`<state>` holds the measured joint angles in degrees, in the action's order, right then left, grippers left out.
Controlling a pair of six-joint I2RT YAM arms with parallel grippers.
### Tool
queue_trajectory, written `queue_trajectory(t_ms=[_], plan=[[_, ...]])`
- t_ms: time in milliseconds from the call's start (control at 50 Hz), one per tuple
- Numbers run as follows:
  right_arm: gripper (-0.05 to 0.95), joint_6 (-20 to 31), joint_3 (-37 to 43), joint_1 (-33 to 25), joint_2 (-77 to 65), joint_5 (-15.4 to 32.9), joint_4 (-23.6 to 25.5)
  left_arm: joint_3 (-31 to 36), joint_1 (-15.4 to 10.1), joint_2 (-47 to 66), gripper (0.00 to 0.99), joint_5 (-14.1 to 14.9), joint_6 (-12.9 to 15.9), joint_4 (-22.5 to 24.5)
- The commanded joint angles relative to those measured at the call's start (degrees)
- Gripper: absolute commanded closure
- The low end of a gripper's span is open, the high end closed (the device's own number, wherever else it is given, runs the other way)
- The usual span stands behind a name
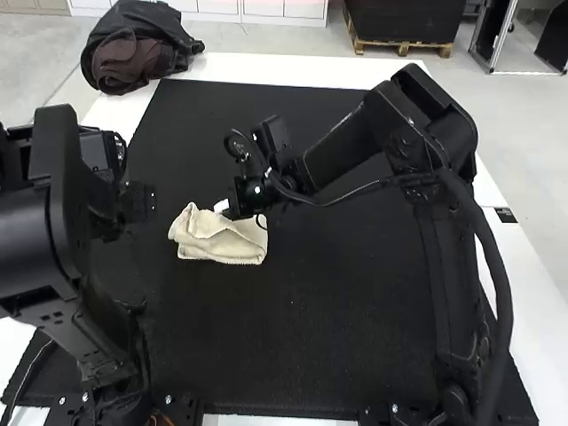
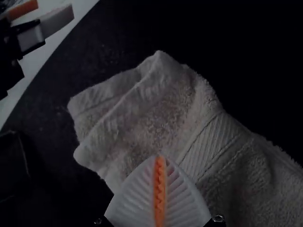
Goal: Fold the towel.
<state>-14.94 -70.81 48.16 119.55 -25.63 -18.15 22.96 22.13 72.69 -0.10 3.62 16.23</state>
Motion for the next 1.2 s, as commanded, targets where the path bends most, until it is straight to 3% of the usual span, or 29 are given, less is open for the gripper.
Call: queue_trajectory(t_ms=[0,620,960,1180], plan=[[0.92,0.4,1.0,0.0,-1.2,-1.5,-2.1,0.0,0.5,-1.1,0.028,0.4,-0.1,0.8],[0.92,-1.8,1.5,1.4,10.7,-1.8,-15.2,0.0,0.5,-1.1,0.028,0.6,-0.6,0.2],[0.92,0.6,1.9,2.4,14.9,-1.1,-16.0,0.1,0.5,-1.5,0.028,0.5,-1.0,-0.1],[0.92,-1.6,1.4,-0.1,4.3,-1.1,-13.8,2.0,0.3,-3.4,0.028,0.6,-1.2,-1.0]])
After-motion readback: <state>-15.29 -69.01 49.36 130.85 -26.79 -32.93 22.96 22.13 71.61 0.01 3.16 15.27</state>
